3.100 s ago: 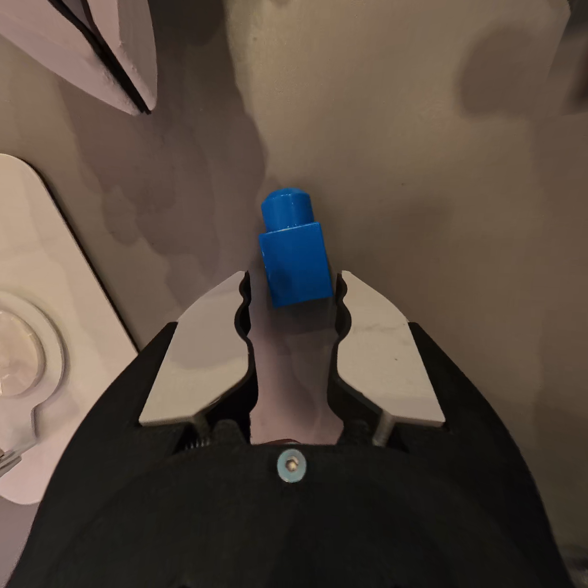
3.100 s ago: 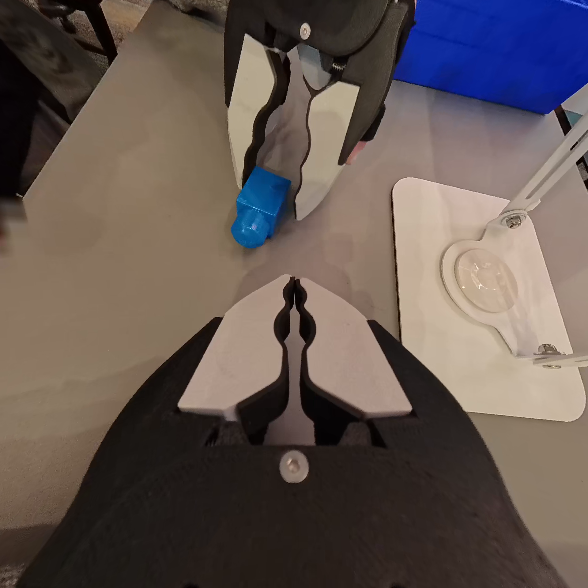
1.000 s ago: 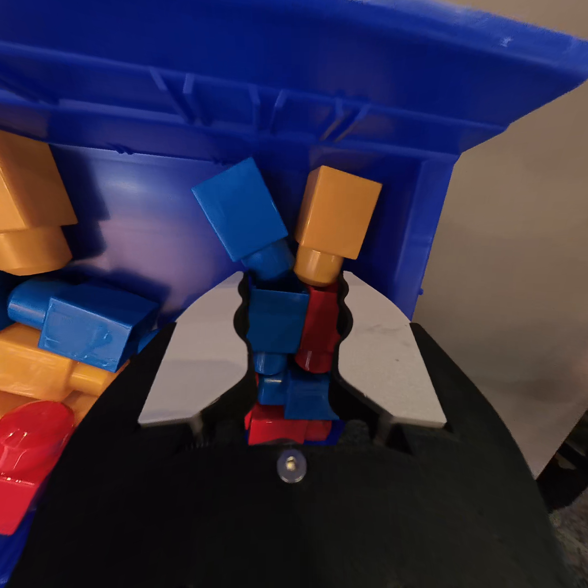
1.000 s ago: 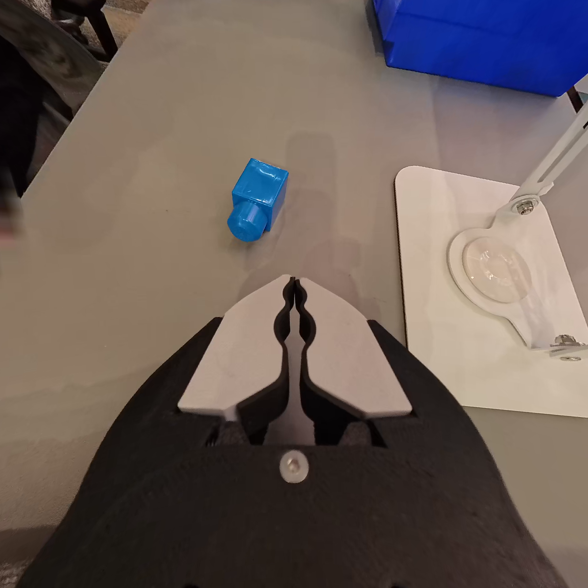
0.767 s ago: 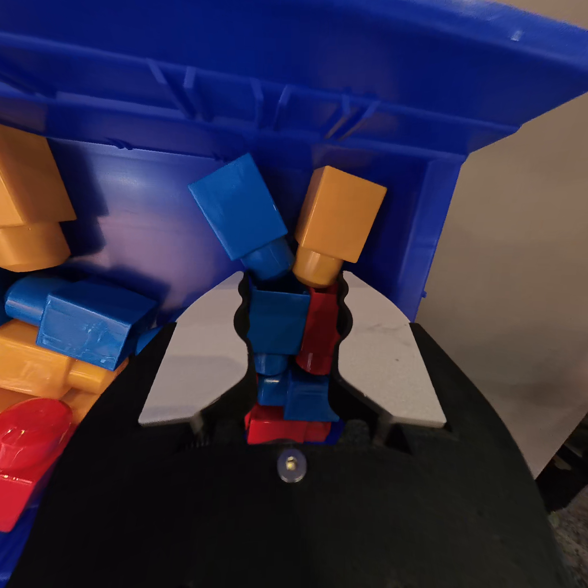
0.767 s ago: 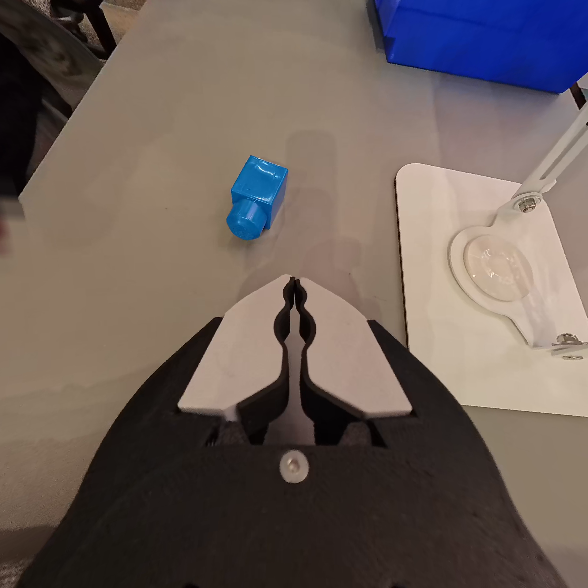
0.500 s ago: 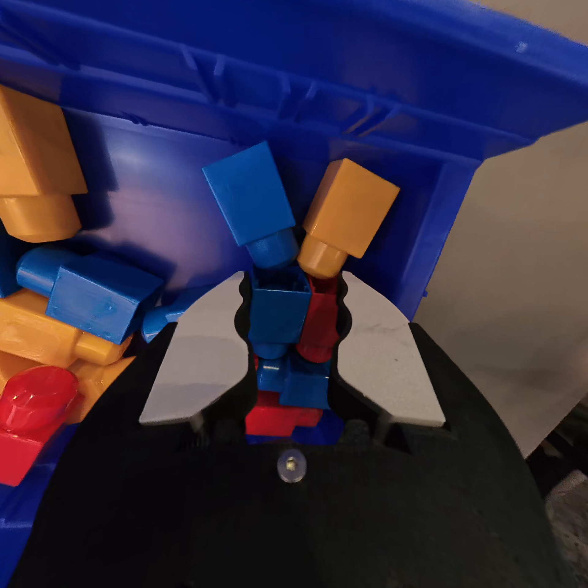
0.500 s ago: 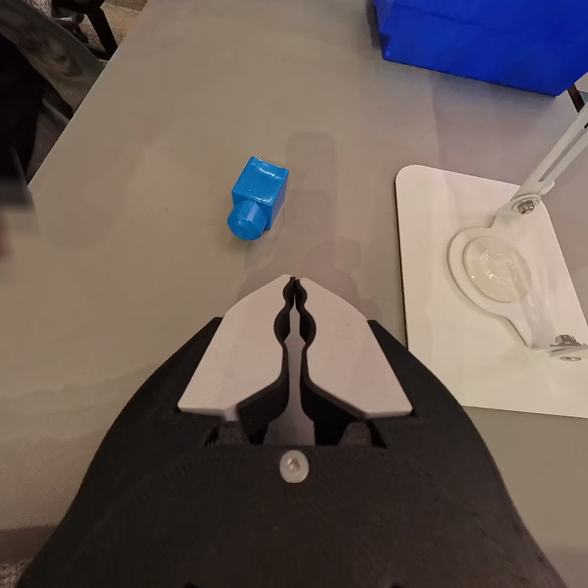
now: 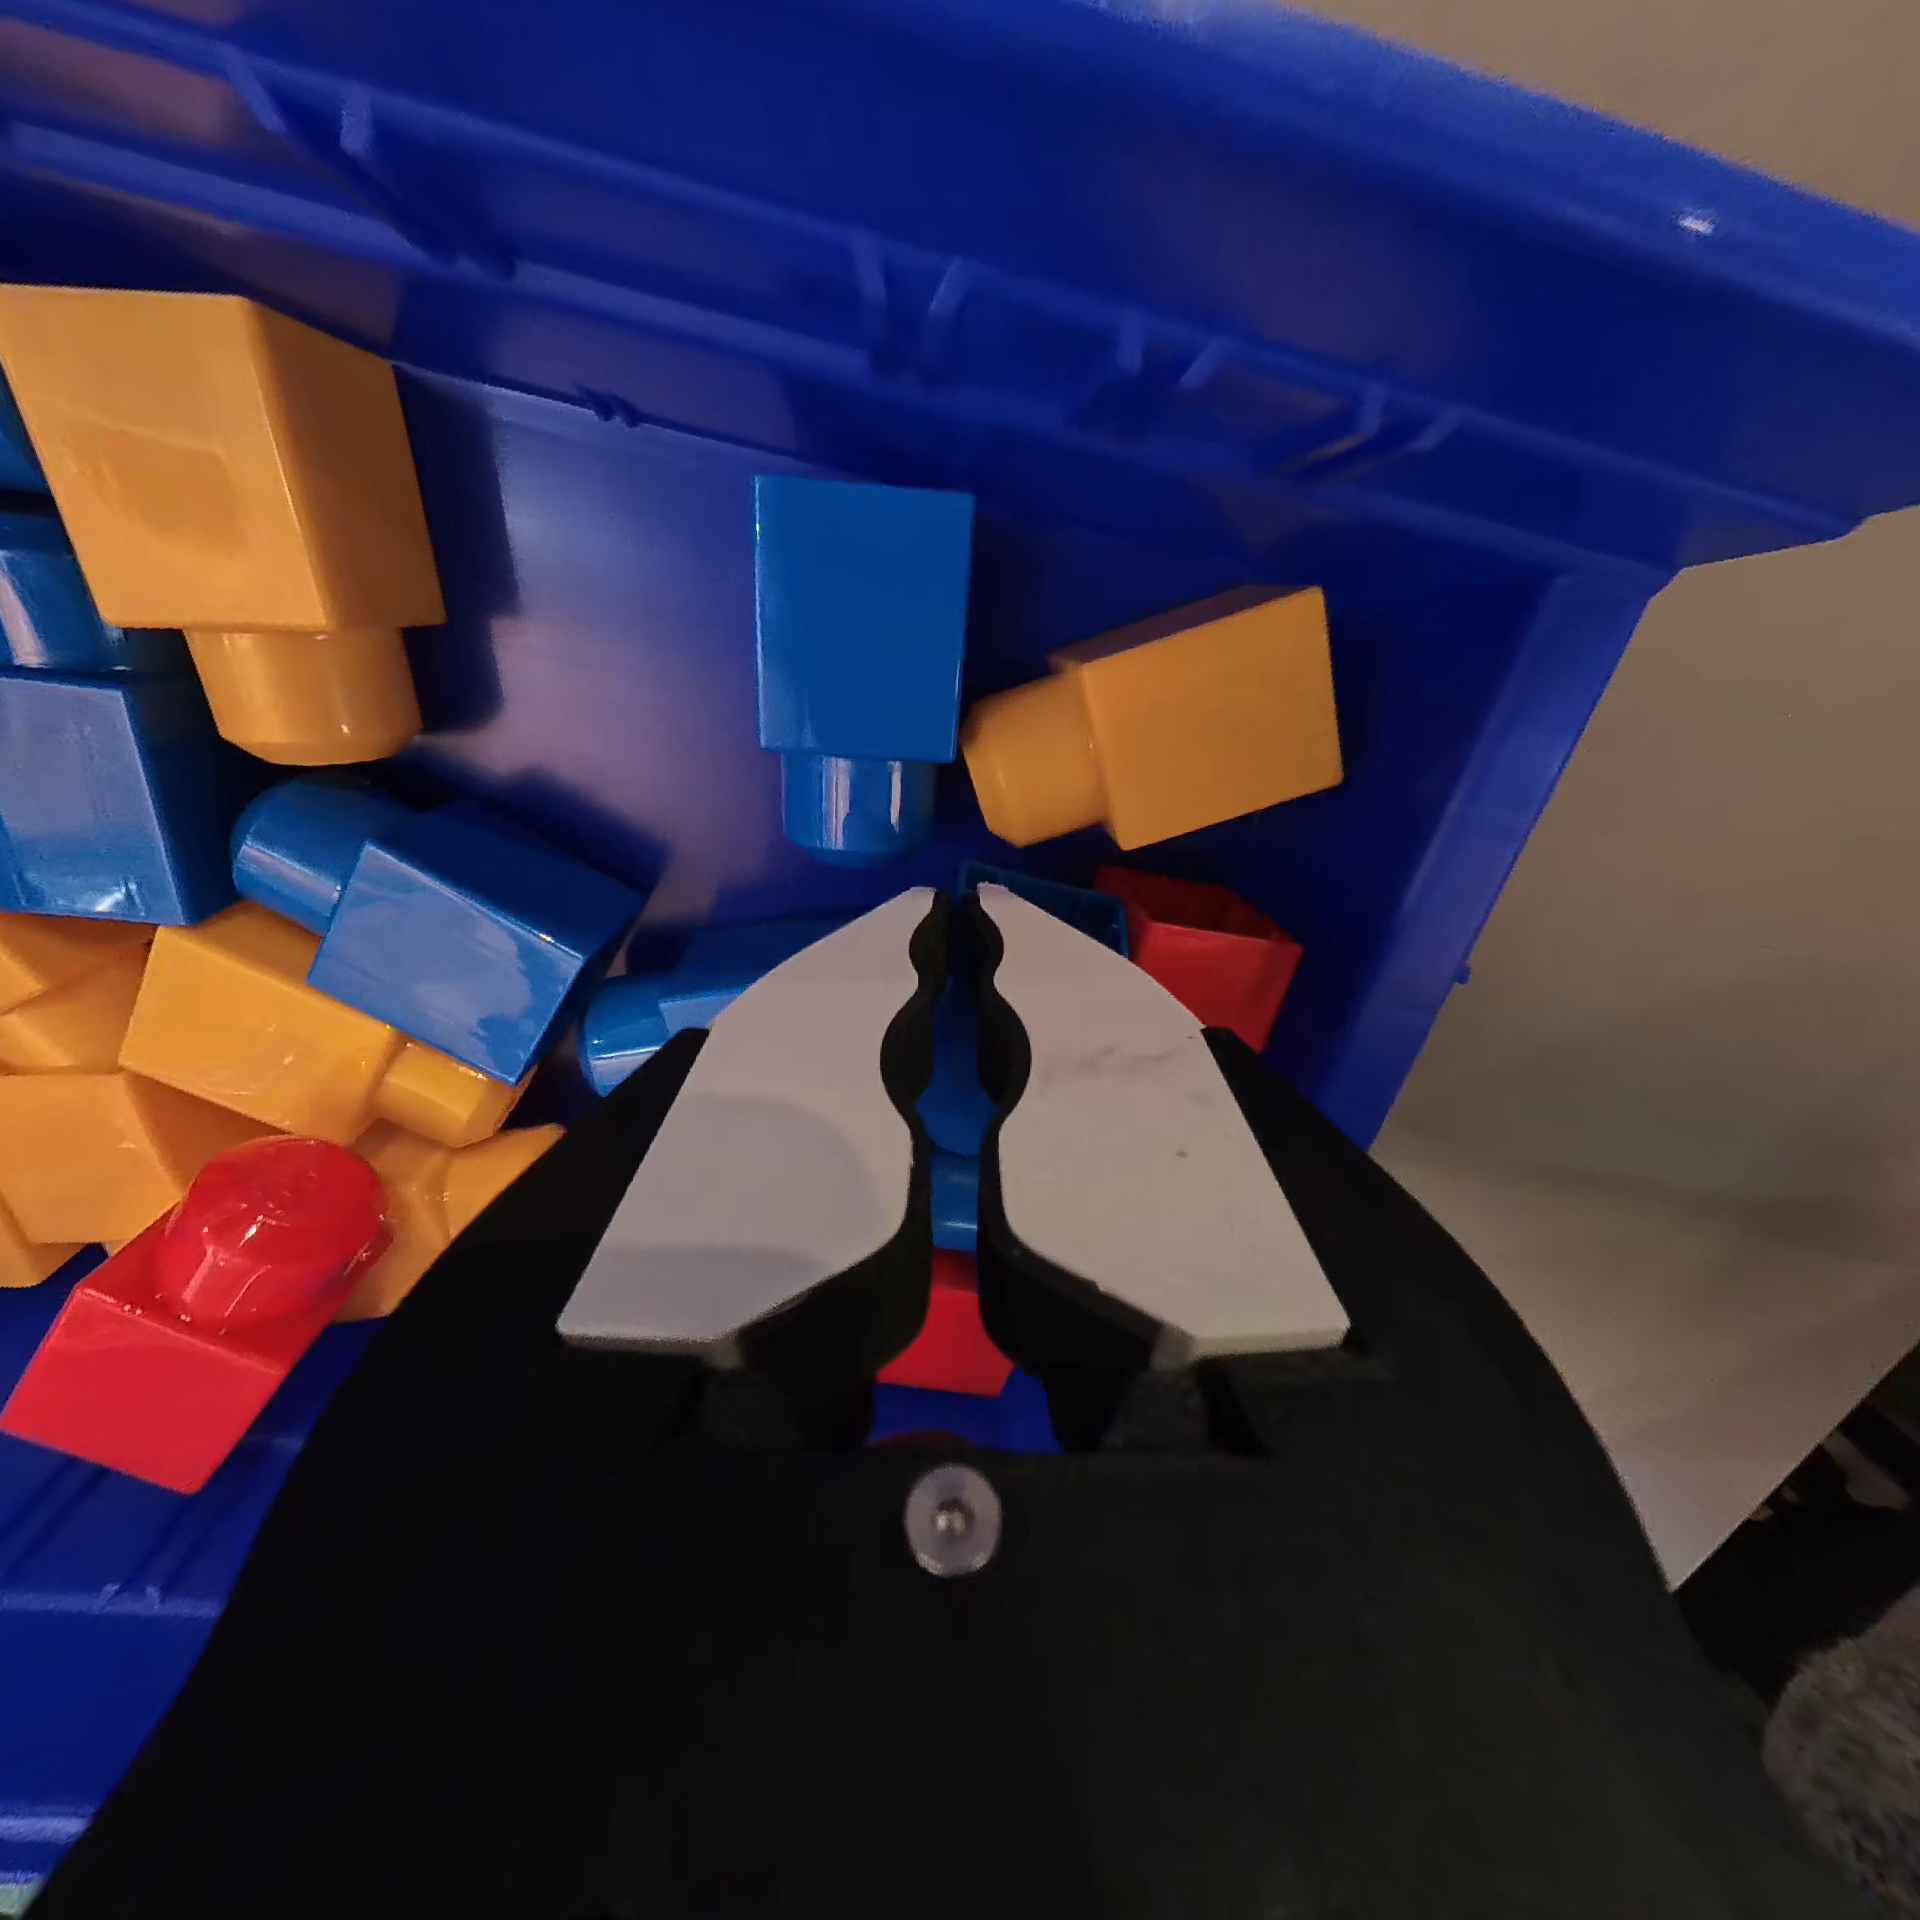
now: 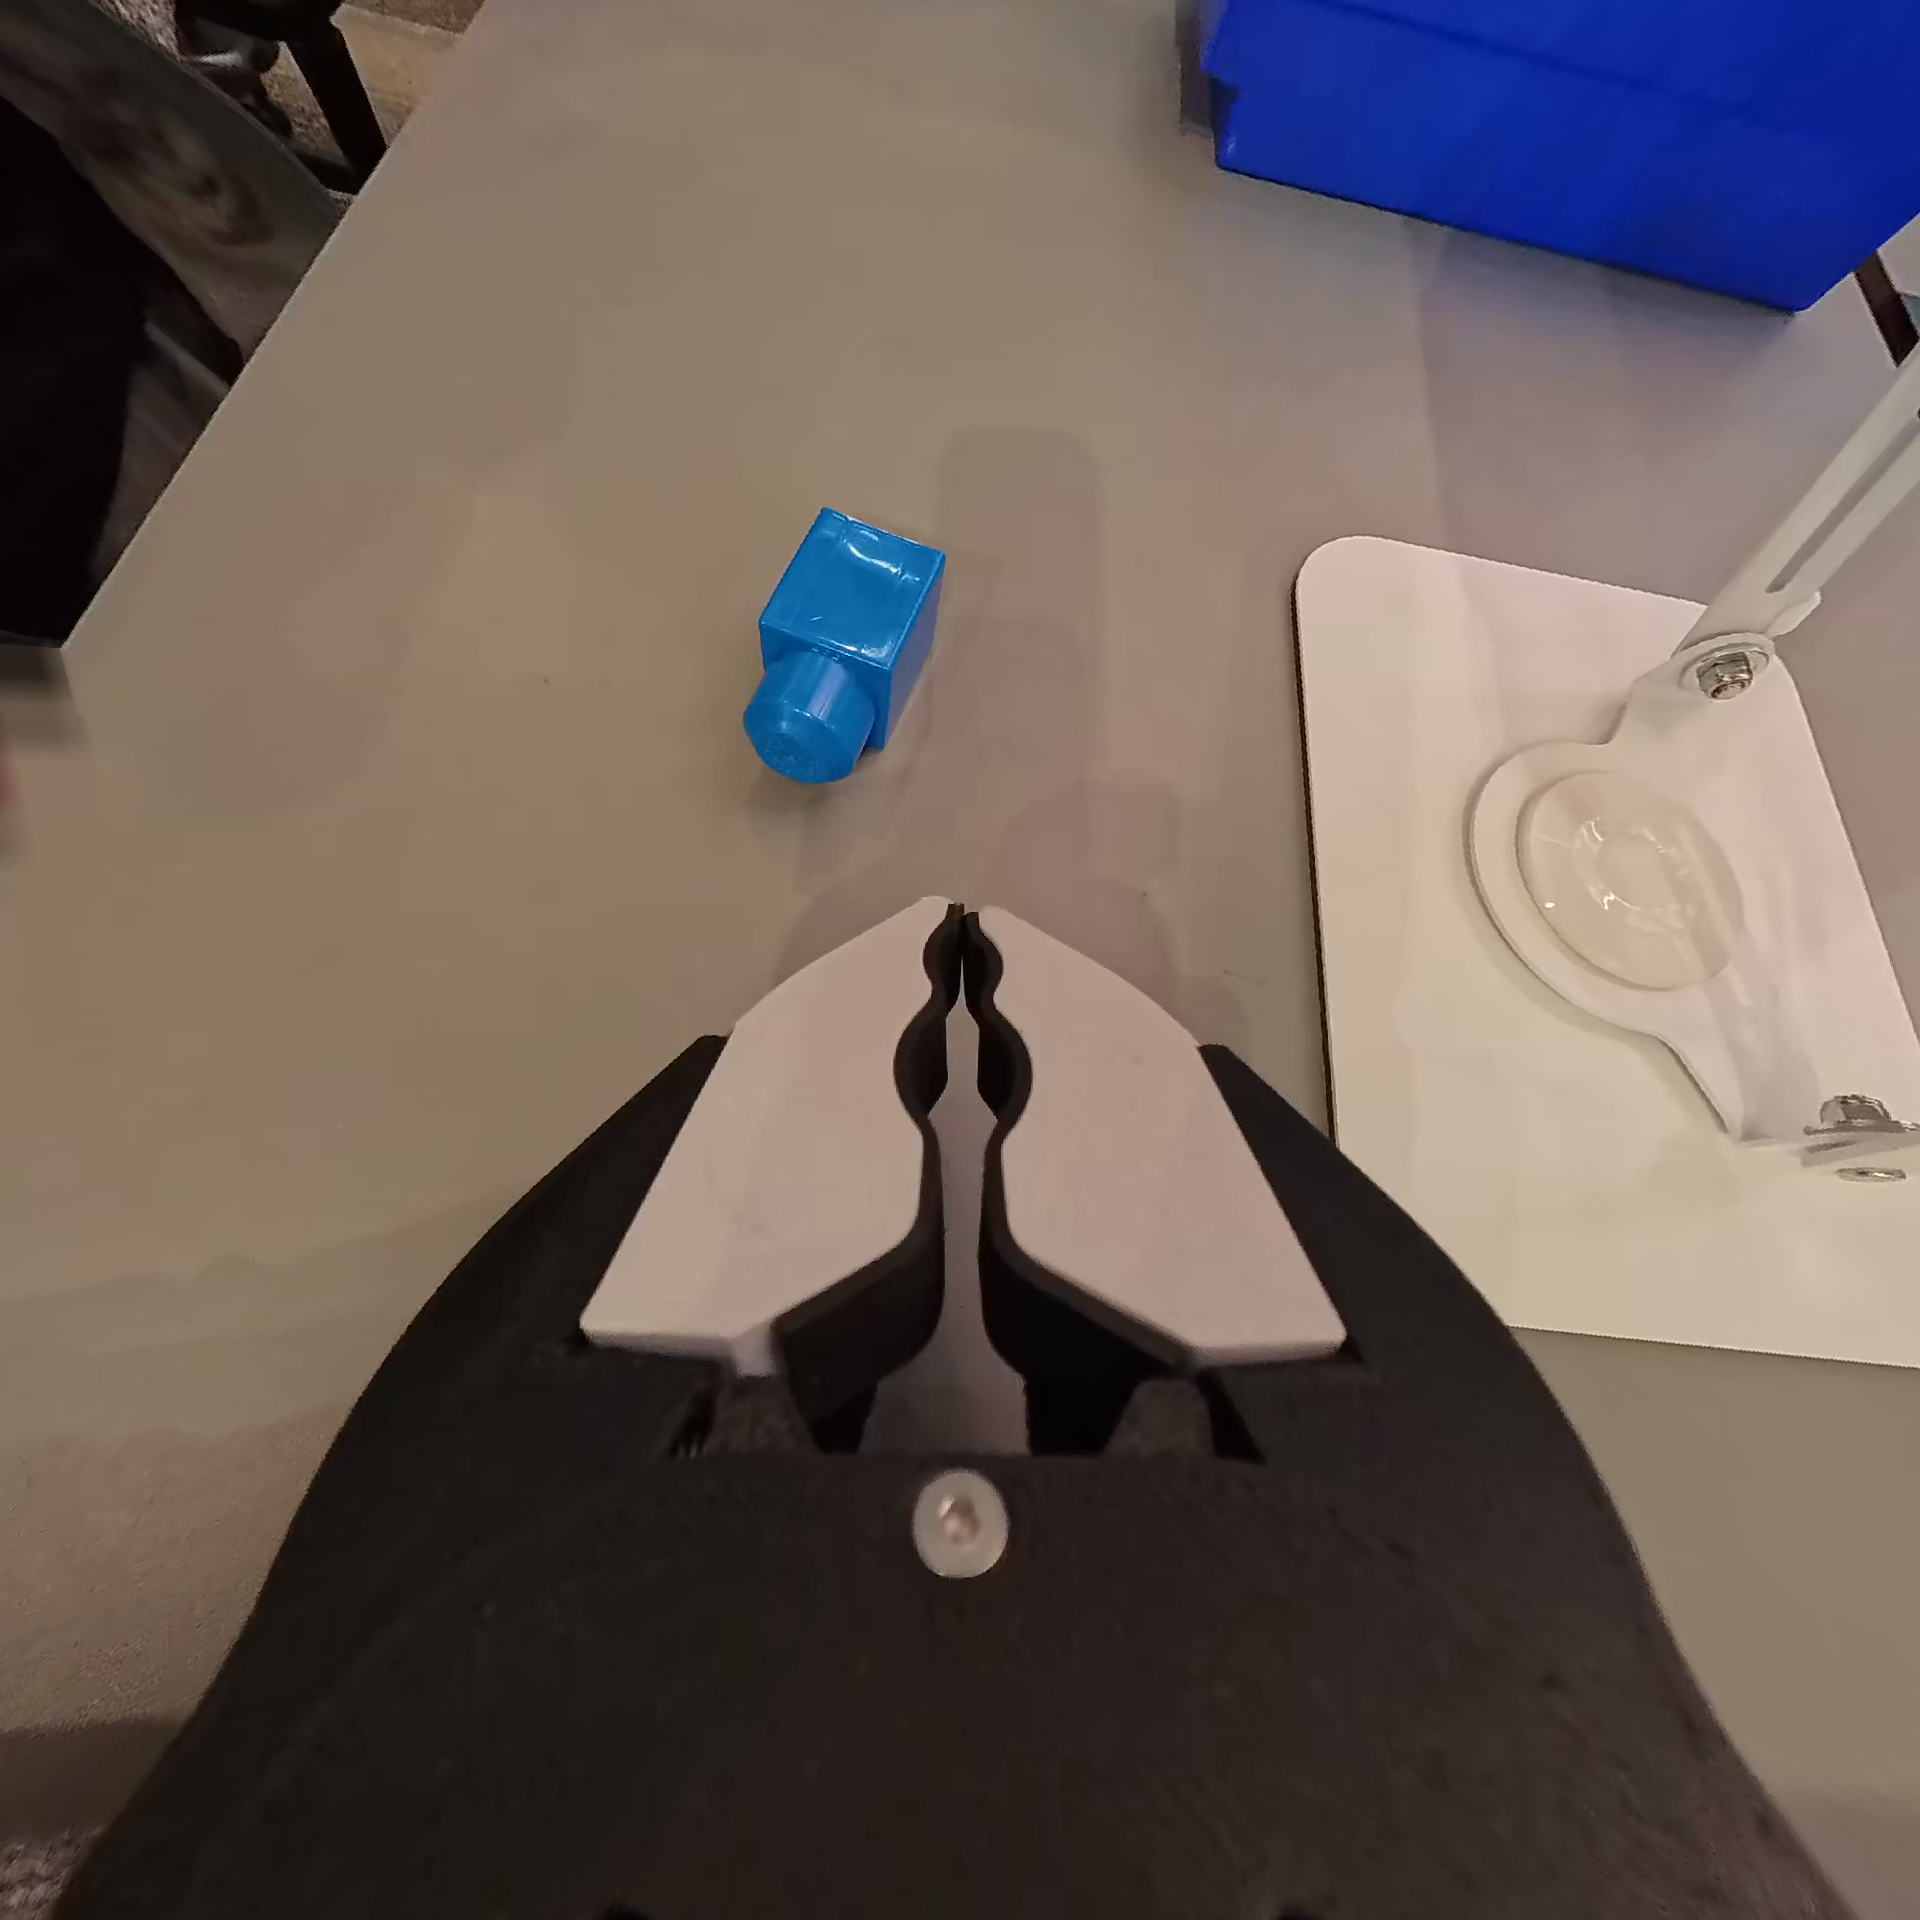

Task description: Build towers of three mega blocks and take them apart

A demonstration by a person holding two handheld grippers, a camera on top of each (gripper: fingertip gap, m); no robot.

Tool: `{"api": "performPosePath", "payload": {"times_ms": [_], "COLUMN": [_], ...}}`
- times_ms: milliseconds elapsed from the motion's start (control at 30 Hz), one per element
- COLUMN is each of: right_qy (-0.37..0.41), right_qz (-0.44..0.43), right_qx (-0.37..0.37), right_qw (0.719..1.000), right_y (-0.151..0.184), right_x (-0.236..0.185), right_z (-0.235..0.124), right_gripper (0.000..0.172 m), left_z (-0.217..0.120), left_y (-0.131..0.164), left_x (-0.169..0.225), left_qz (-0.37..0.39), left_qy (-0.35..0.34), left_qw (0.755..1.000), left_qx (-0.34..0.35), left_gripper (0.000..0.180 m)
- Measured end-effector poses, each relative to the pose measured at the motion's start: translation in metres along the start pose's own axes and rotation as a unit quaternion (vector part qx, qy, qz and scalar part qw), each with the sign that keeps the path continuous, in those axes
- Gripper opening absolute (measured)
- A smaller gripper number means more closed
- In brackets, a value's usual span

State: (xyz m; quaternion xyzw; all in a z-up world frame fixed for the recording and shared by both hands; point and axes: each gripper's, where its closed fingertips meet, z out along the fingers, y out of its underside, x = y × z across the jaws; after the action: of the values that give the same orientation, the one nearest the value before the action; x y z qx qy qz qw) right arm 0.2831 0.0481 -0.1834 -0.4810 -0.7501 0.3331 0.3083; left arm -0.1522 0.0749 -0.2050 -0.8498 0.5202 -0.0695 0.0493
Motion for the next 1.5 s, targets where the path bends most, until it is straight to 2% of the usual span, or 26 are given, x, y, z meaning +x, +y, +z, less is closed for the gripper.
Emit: {"api": "performPosePath", "payload": {"times_ms": [267, 533, 700, 833, 933, 1100, 1167, 1233, 1300, 1500], "right_qy": [-0.002, -0.003, -0.003, -0.002, -0.002, 0.0, 0.001, 0.0, 0.0, -0.003], "right_qz": [0.001, -0.001, 0.0, 0.001, 0.001, -0.003, -0.004, -0.005, -0.008, -0.011], "right_qx": [-0.001, 0.0, 0.0, 0.001, 0.001, 0.002, 0.004, 0.003, 0.002, 0.001], "right_qw": [1.0, 1.0, 1.0, 1.0, 1.0, 1.0, 1.0, 1.0, 1.0, 1.0], "right_y": [0.0, 0.0, 0.0, 0.0, 0.0, -0.002, -0.003, -0.003, -0.003, -0.005], "right_x": [-0.001, -0.001, -0.001, -0.001, -0.001, -0.001, -0.001, -0.001, -0.002, -0.004], "right_z": [0.001, 0.001, 0.001, 0.001, 0.001, 0.0, 0.0, 0.0, 0.0, 0.001], "right_gripper": [0.0, 0.0, 0.0, 0.0, 0.0, 0.0, 0.0, 0.0, 0.0, 0.0], "left_z": [-0.007, -0.047, -0.087, -0.106, -0.088, -0.03, -0.006, 0.012, 0.024, 0.041], "left_y": [0.0, -0.02, -0.052, -0.097, -0.132, -0.188, -0.202, -0.213, -0.221, -0.229], "left_x": [-0.005, -0.012, 0.023, 0.078, 0.12, 0.182, 0.191, 0.202, 0.202, 0.213], "left_qz": [0.016, 0.013, 0.056, 0.126, 0.186, 0.262, 0.278, 0.278, 0.274, 0.264], "left_qy": [-0.032, -0.103, -0.131, -0.129, -0.122, -0.064, -0.064, -0.04, -0.049, -0.025], "left_qw": [0.999, 0.992, 0.982, 0.973, 0.967, 0.957, 0.954, 0.956, 0.957, 0.96], "left_qx": [-0.01, 0.069, 0.124, 0.147, 0.121, 0.104, 0.089, 0.088, 0.082, 0.092], "left_gripper": [0.001, 0.0, 0.001, 0.0, 0.001, 0.0, 0.0, 0.0, 0.0, 0.0]}}
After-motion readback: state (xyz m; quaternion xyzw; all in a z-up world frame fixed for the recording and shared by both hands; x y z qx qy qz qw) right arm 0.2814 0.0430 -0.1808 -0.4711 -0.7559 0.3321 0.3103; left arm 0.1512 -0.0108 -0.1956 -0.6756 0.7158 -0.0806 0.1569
